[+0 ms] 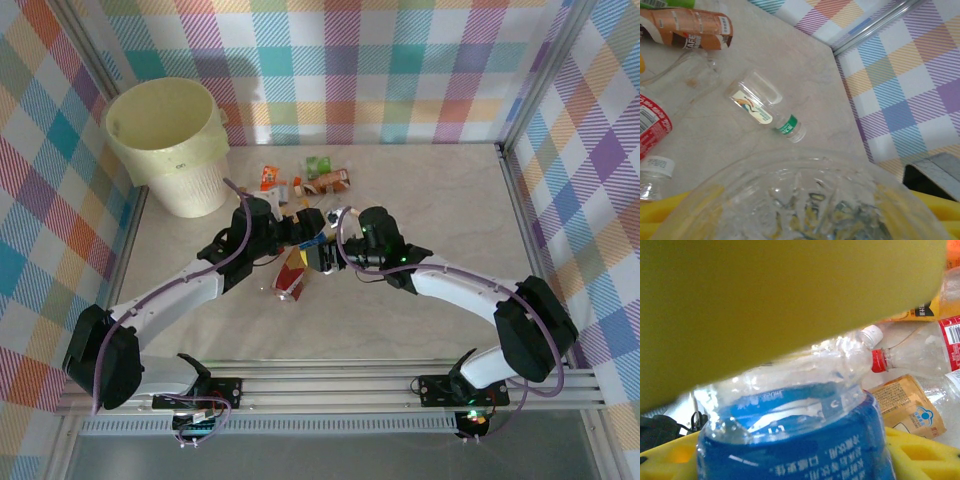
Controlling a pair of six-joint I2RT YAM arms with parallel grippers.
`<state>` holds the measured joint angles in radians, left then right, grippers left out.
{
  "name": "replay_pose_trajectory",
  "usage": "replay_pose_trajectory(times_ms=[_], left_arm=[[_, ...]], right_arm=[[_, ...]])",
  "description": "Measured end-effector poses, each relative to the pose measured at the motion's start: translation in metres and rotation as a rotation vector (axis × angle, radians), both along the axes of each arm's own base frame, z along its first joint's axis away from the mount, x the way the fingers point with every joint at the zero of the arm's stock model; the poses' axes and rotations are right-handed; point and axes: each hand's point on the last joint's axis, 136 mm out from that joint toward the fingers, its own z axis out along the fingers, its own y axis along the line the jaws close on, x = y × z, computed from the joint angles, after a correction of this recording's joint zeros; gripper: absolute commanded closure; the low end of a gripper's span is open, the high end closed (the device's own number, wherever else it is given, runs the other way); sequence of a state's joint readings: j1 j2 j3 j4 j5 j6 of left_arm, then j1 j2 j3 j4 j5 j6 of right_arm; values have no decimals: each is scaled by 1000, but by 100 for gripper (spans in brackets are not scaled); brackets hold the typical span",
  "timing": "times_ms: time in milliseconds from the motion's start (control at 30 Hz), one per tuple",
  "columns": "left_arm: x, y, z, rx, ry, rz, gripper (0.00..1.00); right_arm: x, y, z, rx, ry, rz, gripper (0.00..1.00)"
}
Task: Put the plastic bottles in the bin
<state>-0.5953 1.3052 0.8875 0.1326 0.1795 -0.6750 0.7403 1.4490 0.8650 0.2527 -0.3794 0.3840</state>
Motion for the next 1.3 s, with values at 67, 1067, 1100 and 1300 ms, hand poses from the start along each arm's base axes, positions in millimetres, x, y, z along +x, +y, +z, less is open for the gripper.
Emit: replay_pose_trajectory(times_ms=[67,1067,1100,1300], left_arm=[[0,0,1,-7,0,3,34],[-3,125,16,320,-60,523,44],[-2,129,22,329,-72,534,44],[2,147,64,367,-165,590,43]], right_arm=[[0,0,0,1,-2,-1,46],[24,-31,8,4,19,-287,0],[24,-36,0,-2,41,-320,0],[21,-60,-44,-45,135,-485,0]])
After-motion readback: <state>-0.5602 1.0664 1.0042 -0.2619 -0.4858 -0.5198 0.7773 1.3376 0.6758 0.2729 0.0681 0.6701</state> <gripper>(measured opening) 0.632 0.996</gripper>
